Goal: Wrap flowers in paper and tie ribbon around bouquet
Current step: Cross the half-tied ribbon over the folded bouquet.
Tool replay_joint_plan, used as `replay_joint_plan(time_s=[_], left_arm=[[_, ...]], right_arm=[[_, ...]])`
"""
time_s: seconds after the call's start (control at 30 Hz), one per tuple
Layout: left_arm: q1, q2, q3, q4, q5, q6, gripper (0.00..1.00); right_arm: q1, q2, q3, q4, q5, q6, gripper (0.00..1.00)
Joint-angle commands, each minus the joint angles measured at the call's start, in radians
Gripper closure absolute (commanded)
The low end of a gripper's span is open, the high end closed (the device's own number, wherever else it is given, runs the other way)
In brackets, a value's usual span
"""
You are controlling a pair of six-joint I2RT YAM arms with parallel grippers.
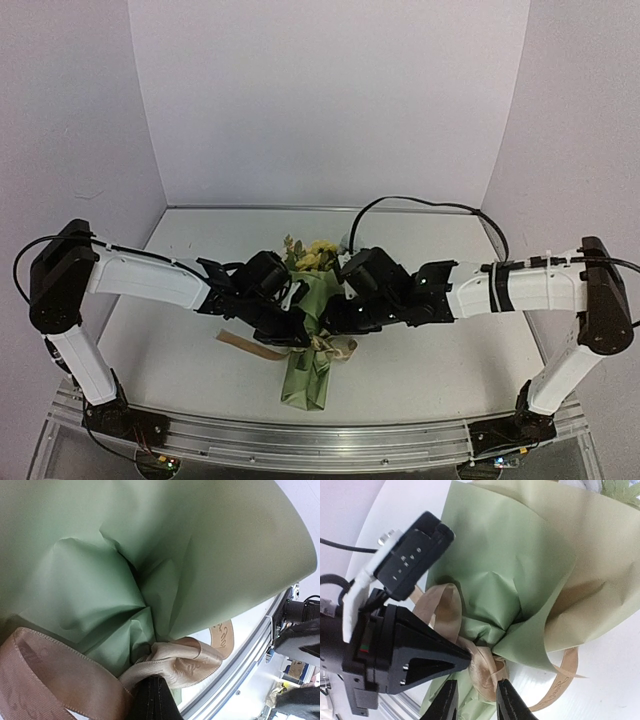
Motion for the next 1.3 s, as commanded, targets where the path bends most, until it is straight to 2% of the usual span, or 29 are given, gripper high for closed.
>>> replay_joint_plan(time_s=[0.0,0.37,1.27], left_arm=[[-0.008,-0.008,-0.012,0.014,-0.016,-0.010,0.99],[-0.008,-0.025,-0.035,0.025,-0.019,-0.024,0.99],[-0.008,-0.033,-0.053,0.061,-0.007,-0.033,1.00]], right_arm=[[0.005,0.060,0.095,-0.045,-0.046,-0.044,0.74],[0.004,0.127,0.118,-0.117,-0.005,-0.091,0.75],[0.005,0.269,0.233,-0.171,0.000,-0.130,0.75]])
